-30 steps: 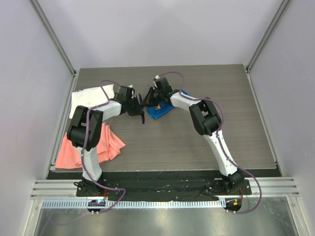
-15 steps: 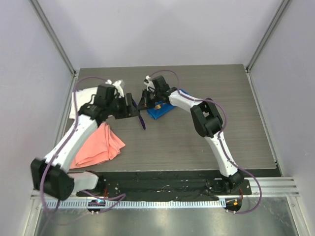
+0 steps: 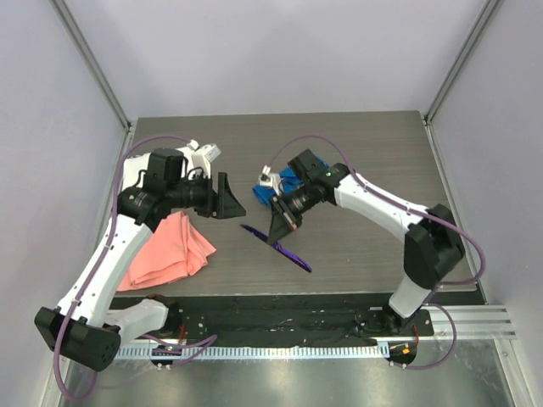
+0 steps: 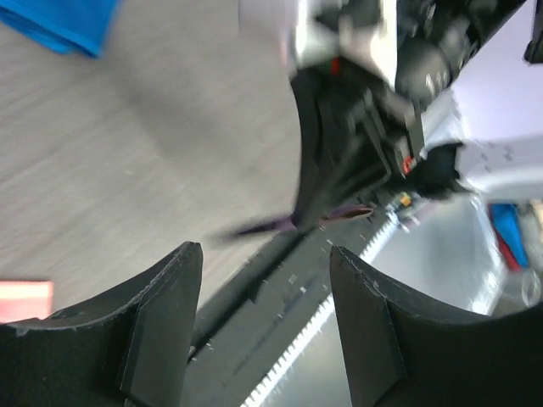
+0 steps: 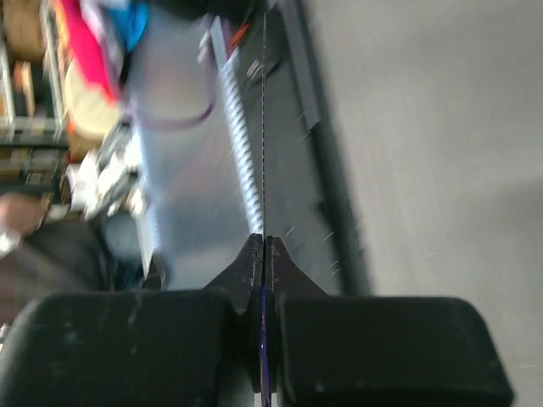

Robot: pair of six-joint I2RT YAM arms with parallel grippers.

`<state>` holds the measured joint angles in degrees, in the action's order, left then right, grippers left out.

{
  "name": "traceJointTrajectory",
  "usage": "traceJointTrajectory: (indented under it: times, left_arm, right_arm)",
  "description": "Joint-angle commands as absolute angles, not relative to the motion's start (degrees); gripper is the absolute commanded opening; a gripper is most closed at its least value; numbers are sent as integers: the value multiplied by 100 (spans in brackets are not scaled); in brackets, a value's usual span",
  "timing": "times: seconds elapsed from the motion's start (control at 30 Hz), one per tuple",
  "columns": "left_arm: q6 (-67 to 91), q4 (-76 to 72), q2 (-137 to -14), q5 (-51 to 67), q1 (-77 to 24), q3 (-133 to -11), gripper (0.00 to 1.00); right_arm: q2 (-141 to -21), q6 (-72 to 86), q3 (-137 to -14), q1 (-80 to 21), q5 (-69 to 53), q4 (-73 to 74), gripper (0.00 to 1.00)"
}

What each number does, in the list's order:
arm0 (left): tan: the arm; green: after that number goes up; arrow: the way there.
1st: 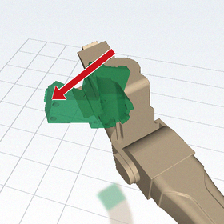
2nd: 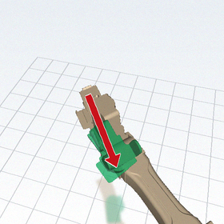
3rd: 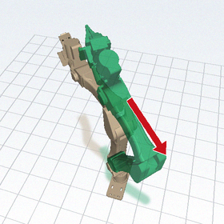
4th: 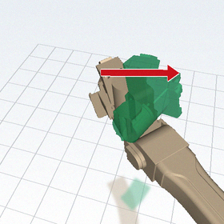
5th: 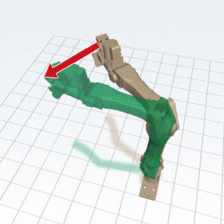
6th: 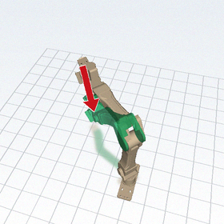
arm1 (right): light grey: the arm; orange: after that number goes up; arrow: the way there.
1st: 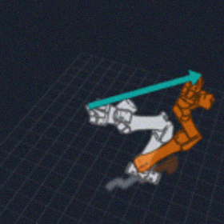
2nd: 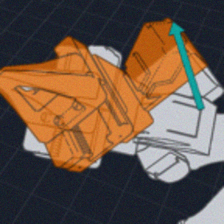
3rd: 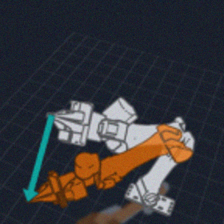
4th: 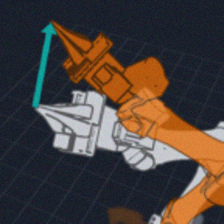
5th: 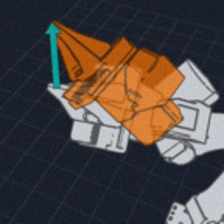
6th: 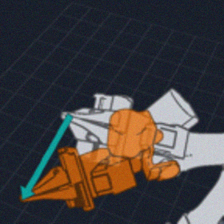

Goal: Fold the napkin into a case and place the utensils inside
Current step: Pass from the right arm to the left

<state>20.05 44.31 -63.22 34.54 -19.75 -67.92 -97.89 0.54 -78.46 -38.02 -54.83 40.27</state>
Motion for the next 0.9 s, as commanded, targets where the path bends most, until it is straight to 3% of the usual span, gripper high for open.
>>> traceJointTrajectory:
  times: [0.0,0.1,0.47,0.87]
  left_arm:
    - [1758,4465,-6161,4980,-1942,-6680,65]
    - [1951,4175,-6109,5781,-2073,-6250,62]
    - [3110,2998,-5775,6643,-2953,-5098,50]
    - [3068,3207,-6029,6293,-3586,-4887,45]
  right_arm:
    - [-8679,-285,-6973,-4165,-6135,4617,1]
    - [-8210,-9,-6453,-4473,-6126,4307,1]
    - [-7506,545,-6056,-4816,-6240,3990,1]
    - [-7620,317,-6231,-4931,-6267,4297,1]
